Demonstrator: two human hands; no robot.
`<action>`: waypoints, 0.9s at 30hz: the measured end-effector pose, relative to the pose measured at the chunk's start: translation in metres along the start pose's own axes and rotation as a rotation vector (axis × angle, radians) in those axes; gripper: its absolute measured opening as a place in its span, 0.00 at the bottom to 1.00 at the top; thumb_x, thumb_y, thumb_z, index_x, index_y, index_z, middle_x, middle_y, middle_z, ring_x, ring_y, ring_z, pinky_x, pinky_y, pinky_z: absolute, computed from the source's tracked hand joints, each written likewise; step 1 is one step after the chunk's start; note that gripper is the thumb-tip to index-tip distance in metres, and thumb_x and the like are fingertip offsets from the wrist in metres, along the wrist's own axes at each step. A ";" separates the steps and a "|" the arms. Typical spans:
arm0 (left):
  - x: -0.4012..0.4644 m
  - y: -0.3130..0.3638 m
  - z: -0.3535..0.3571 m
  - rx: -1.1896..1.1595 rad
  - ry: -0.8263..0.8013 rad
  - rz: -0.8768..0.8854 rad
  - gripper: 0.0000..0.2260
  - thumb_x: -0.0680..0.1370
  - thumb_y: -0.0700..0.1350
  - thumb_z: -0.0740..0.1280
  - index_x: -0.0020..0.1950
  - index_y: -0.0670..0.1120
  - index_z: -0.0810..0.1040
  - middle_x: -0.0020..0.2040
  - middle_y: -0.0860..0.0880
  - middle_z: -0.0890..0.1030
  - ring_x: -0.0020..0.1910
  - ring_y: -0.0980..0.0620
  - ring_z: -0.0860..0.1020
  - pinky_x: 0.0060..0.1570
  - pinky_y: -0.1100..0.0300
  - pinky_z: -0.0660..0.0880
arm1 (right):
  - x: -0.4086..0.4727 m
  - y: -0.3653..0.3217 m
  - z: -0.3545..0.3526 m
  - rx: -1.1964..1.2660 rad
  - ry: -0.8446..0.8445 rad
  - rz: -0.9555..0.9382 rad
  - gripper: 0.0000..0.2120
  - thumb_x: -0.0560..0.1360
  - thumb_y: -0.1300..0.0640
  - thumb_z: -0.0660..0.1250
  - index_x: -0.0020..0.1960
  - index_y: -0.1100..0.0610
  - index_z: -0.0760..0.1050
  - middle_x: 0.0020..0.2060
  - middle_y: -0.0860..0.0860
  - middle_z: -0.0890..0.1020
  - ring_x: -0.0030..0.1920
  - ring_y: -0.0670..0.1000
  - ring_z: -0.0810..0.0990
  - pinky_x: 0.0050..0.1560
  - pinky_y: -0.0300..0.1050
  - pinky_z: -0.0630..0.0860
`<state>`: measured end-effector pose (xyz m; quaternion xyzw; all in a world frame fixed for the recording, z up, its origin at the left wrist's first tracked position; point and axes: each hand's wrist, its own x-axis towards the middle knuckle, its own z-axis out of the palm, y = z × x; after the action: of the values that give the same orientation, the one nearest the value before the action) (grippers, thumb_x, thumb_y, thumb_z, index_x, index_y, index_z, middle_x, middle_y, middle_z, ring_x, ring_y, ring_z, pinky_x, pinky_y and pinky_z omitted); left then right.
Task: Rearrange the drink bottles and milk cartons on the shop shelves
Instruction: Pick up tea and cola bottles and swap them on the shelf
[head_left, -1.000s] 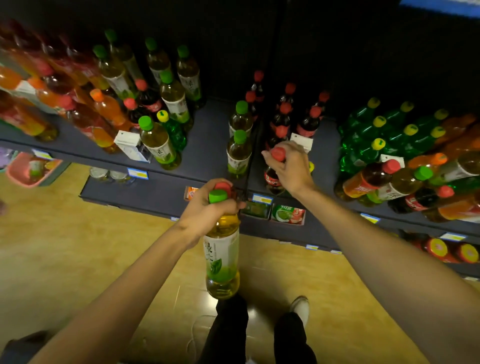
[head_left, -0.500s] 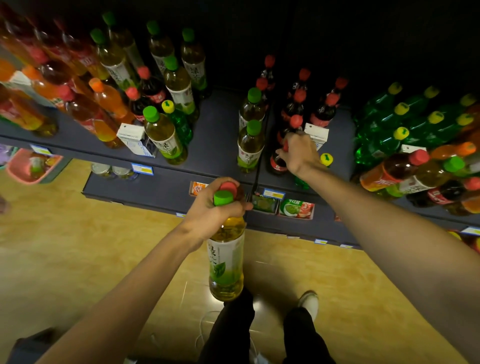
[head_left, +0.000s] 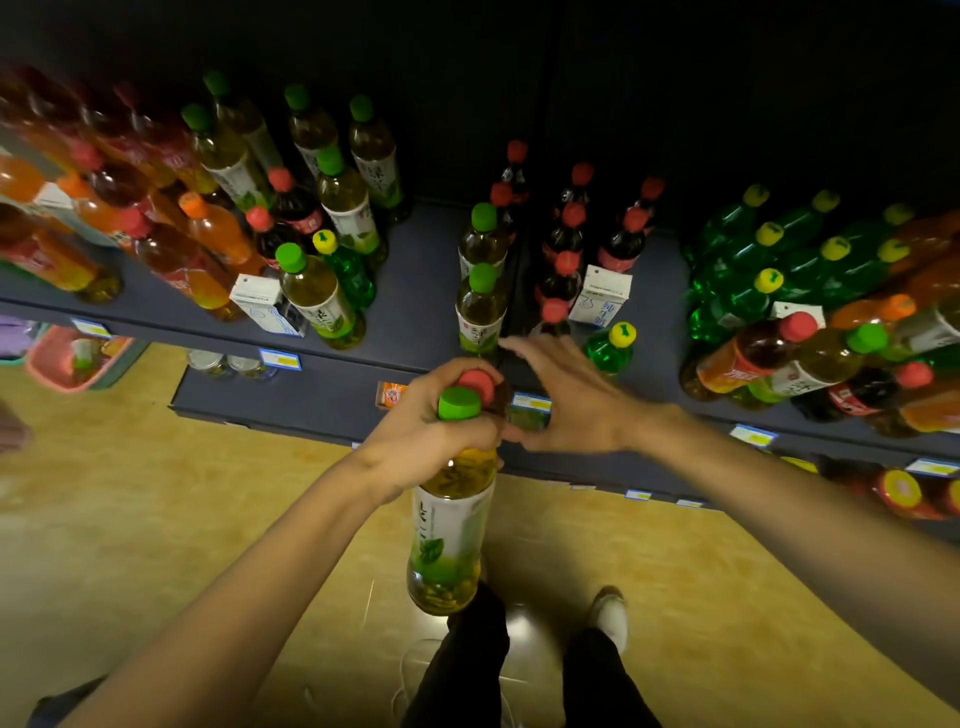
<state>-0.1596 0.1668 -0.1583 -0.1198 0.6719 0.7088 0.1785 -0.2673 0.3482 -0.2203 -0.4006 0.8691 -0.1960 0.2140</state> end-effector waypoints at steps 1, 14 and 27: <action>-0.002 0.007 0.005 0.022 -0.015 0.020 0.25 0.63 0.37 0.71 0.60 0.39 0.74 0.47 0.33 0.83 0.48 0.40 0.84 0.50 0.41 0.80 | -0.005 0.000 0.005 0.037 -0.035 0.000 0.51 0.65 0.43 0.77 0.79 0.52 0.53 0.71 0.54 0.65 0.69 0.55 0.63 0.70 0.47 0.62; -0.032 0.047 0.081 -0.046 0.017 0.139 0.42 0.61 0.43 0.70 0.76 0.48 0.64 0.40 0.38 0.84 0.41 0.43 0.83 0.48 0.53 0.79 | -0.077 0.009 -0.015 0.546 0.353 0.087 0.28 0.65 0.51 0.82 0.58 0.48 0.71 0.48 0.33 0.77 0.48 0.26 0.74 0.47 0.21 0.68; -0.043 0.039 0.133 -0.195 0.783 0.048 0.06 0.66 0.44 0.69 0.29 0.46 0.82 0.38 0.42 0.84 0.38 0.47 0.79 0.46 0.53 0.77 | -0.138 0.018 -0.075 1.375 0.257 0.273 0.30 0.67 0.46 0.74 0.64 0.56 0.71 0.42 0.57 0.81 0.37 0.55 0.82 0.36 0.50 0.80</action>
<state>-0.1273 0.2938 -0.0959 -0.3811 0.6214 0.6740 -0.1197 -0.2372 0.4795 -0.1376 -0.0362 0.6092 -0.7171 0.3367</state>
